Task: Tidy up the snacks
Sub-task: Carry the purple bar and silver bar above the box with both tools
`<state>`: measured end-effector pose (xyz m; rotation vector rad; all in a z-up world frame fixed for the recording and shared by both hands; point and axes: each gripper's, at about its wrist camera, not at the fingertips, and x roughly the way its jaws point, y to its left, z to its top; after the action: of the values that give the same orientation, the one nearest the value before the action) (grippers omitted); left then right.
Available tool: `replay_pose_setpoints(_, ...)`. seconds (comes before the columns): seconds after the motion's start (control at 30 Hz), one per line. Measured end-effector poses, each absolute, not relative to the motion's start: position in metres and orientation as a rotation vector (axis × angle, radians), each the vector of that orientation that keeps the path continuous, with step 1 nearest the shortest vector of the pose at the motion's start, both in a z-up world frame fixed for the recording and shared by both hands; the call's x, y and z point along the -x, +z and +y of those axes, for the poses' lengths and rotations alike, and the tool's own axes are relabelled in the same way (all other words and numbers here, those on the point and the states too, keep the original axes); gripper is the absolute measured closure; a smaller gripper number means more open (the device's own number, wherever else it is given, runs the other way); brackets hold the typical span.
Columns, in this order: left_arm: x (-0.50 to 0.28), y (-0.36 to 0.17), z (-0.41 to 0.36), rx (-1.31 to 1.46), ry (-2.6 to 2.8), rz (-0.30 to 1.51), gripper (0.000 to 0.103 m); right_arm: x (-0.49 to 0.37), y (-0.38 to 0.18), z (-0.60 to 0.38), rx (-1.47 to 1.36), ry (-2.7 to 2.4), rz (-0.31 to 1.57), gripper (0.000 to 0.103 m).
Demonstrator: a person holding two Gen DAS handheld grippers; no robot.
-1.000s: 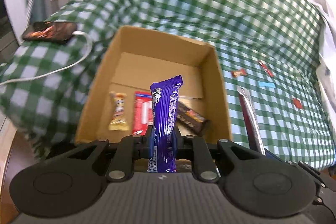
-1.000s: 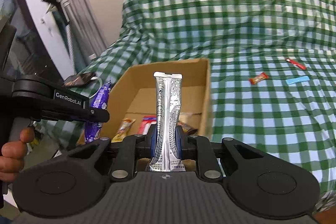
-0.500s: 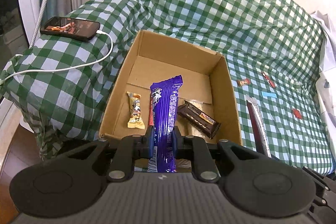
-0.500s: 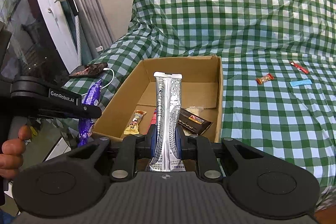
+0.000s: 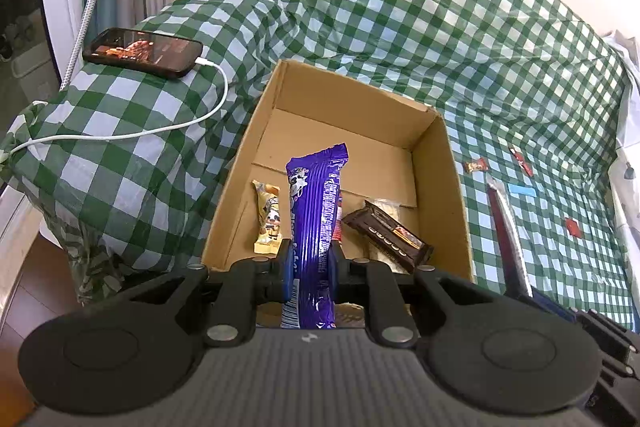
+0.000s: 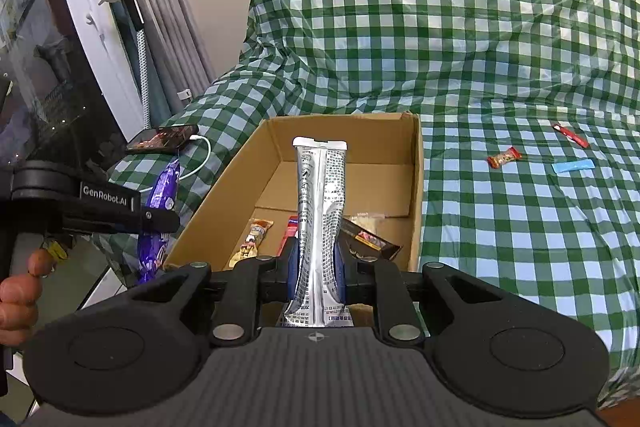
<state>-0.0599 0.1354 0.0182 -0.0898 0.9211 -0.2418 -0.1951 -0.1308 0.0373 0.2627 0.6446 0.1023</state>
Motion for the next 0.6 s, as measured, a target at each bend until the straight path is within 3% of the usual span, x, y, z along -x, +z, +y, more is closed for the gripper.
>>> replay_pose_setpoints(0.6,0.016,-0.004,0.141,0.089,-0.199,0.967,0.085,0.143,0.022,-0.117,-0.255,0.131,0.704,0.084)
